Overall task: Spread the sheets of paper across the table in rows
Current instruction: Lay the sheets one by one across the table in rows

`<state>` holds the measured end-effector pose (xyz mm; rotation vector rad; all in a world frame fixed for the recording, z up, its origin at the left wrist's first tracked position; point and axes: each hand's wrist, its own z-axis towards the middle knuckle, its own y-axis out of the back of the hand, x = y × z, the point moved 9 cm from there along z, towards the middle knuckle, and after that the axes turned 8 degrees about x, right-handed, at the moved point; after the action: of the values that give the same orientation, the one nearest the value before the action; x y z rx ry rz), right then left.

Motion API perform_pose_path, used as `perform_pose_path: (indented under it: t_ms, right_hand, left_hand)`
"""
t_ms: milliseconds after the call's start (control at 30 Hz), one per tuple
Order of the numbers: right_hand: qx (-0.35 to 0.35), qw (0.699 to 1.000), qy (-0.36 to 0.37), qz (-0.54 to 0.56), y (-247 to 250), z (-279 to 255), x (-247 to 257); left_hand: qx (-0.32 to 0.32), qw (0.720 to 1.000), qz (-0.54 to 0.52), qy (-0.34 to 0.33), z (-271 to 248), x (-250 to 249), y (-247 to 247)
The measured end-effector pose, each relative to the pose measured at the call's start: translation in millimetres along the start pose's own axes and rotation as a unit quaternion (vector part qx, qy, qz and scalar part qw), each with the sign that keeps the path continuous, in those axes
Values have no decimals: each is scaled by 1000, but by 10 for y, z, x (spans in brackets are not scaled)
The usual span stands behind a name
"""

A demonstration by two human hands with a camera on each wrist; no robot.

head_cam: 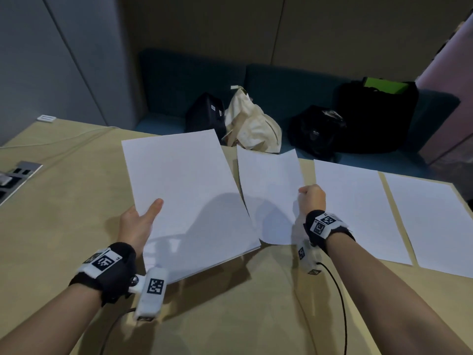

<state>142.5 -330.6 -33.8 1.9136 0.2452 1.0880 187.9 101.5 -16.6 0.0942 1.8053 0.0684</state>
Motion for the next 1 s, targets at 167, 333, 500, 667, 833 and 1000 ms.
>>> perform_pose_path:
  t_ms: [167, 333, 500, 667, 833, 1000]
  right_hand:
    - [46, 991, 20, -122, -259, 20, 35]
    - [20, 987, -5, -162, -243, 3, -23]
    - [28, 986, 40, -159, -281, -158, 178]
    - [185, 937, 137, -263, -912, -614, 580]
    - [216, 940, 89, -248, -981, -714, 431]
    - [217, 945, 79, -230, -900, -719, 360]
  left_hand:
    - [3, 1000, -13, 11, 132, 77, 74]
    - [13, 999, -14, 27, 184, 172, 86]
    - [33, 999, -24, 30, 171, 182, 27]
    - [43, 998, -22, 32, 162, 215, 0]
    - [55, 998, -19, 26, 96, 200, -33]
    - [58, 998, -21, 27, 65, 207, -38]
